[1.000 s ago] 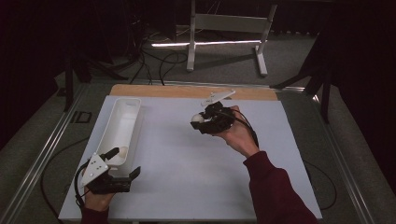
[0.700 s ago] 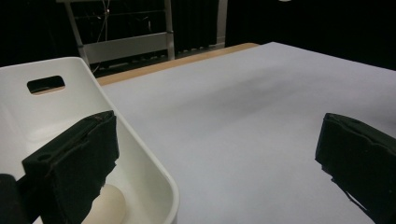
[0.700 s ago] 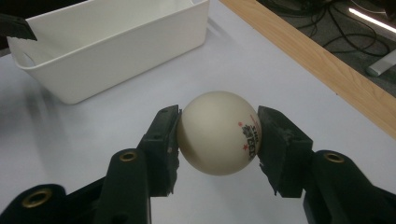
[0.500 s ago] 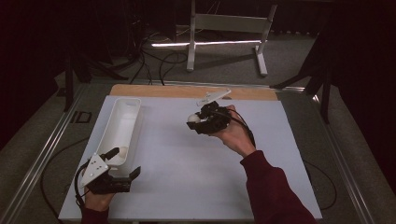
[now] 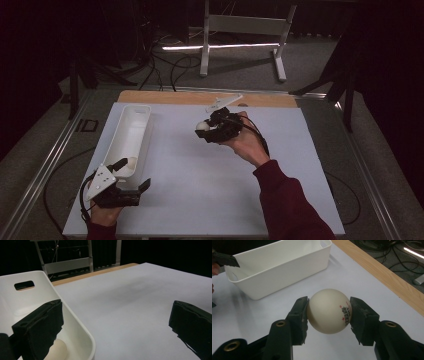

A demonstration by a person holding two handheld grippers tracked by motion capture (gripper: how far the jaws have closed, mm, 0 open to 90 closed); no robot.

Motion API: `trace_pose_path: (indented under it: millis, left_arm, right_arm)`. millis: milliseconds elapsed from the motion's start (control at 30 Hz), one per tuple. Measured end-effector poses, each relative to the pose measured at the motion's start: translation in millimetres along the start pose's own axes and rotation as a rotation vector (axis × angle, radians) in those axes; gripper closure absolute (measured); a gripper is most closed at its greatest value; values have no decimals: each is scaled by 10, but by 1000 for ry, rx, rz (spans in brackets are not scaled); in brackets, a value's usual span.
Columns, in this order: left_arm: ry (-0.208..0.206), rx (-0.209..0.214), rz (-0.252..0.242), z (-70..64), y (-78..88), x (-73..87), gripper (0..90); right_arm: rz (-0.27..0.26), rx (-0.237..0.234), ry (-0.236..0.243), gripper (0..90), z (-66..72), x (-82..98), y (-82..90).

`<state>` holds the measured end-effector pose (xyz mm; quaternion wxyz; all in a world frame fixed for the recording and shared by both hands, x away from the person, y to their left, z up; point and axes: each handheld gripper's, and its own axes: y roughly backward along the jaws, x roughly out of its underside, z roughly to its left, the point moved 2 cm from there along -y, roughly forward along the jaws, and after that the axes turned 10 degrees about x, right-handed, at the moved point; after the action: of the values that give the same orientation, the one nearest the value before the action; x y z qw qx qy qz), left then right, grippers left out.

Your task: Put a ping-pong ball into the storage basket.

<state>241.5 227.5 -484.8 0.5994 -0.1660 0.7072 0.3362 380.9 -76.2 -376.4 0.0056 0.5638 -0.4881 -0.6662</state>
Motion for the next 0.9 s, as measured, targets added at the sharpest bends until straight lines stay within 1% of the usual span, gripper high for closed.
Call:
trace_pose_path:
  millis: [233,600,900]
  left_arm:
    - [0,-1,1,2,2,0,3]
    - [1,-1,-1,2,4,0,3]
    - [1,0,-1,1,4,-1,3]
  right_arm:
    - [-8,-8,-4,508,19,-36,-29]
    - [-9,-22,18,508,99,-82,-78]
    - [-17,-33,17,508,153,-134,-108]
